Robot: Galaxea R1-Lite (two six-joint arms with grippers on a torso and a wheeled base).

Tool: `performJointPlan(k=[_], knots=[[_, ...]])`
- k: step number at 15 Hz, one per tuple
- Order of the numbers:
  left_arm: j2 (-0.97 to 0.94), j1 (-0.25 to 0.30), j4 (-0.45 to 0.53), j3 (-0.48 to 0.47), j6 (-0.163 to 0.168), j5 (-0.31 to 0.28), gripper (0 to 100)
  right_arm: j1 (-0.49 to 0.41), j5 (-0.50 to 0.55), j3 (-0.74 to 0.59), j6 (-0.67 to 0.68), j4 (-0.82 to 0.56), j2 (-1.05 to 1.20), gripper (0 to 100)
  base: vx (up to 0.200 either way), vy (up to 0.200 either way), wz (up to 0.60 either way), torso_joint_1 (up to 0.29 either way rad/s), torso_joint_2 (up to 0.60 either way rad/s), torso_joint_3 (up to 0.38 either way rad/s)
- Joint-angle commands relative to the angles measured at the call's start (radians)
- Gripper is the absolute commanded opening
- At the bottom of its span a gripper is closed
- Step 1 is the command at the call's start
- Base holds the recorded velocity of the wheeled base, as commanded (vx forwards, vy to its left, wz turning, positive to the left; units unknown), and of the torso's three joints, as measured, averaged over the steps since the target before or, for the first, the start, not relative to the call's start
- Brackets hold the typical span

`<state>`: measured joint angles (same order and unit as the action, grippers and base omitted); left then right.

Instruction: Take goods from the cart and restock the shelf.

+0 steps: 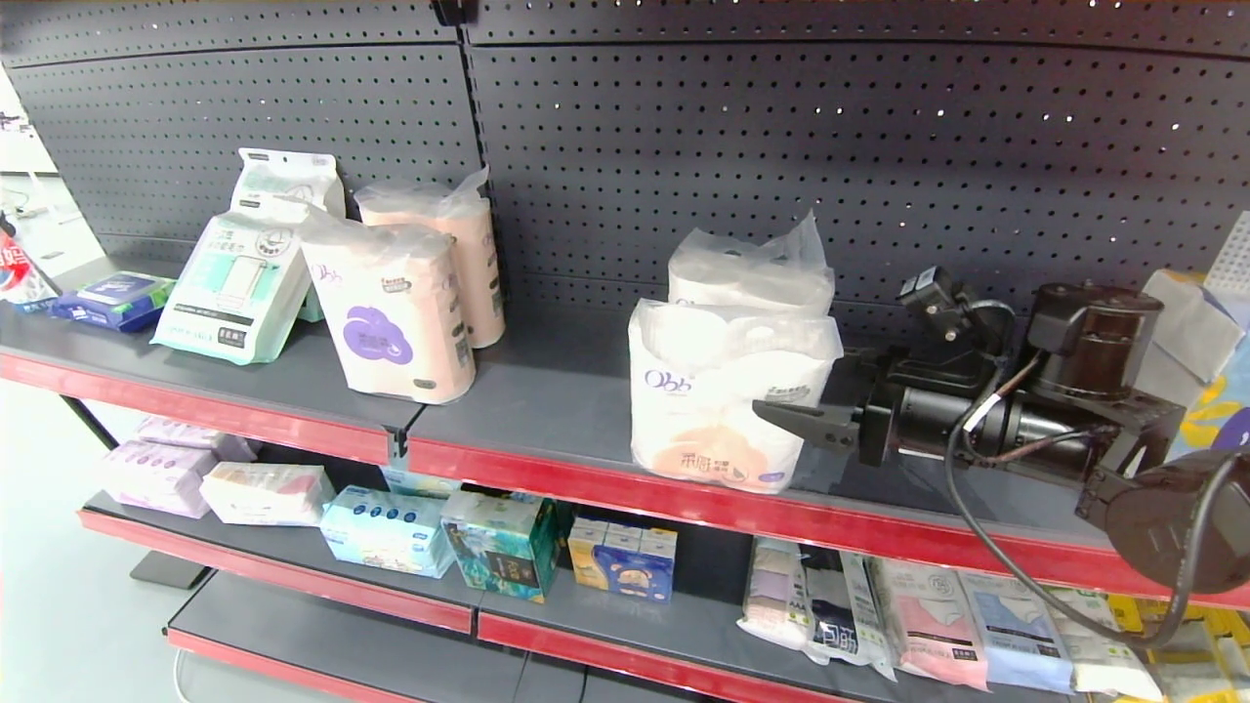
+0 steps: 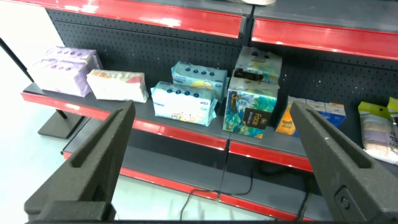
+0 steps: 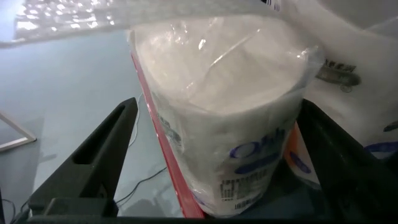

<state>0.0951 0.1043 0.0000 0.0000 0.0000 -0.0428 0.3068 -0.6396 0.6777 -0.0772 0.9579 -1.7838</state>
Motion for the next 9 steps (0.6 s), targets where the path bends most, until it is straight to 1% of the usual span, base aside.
performJointPlan(k=[1, 3, 6, 9], knots=[[0.002, 0.000, 0.000, 0.000, 0.000, 0.000, 100, -0.009, 0.000, -0.017, -0.001, 0.001, 0.044, 100, 0.000, 0.000, 0.00, 0.000, 0.00, 0.000], [0.002, 0.000, 0.000, 0.000, 0.000, 0.000, 100, -0.012, -0.002, -0.035, -0.001, 0.001, 0.069, 100, 0.000, 0.000, 0.00, 0.000, 0.00, 0.000], [0.002, 0.000, 0.000, 0.000, 0.000, 0.000, 100, -0.049, -0.003, -0.041, 0.001, -0.025, 0.118, 100, 0.000, 0.000, 0.00, 0.000, 0.00, 0.000], [0.002, 0.000, 0.000, 0.000, 0.000, 0.000, 100, -0.068, -0.006, -0.055, 0.001, -0.045, 0.165, 100, 0.000, 0.000, 0.00, 0.000, 0.00, 0.000]])
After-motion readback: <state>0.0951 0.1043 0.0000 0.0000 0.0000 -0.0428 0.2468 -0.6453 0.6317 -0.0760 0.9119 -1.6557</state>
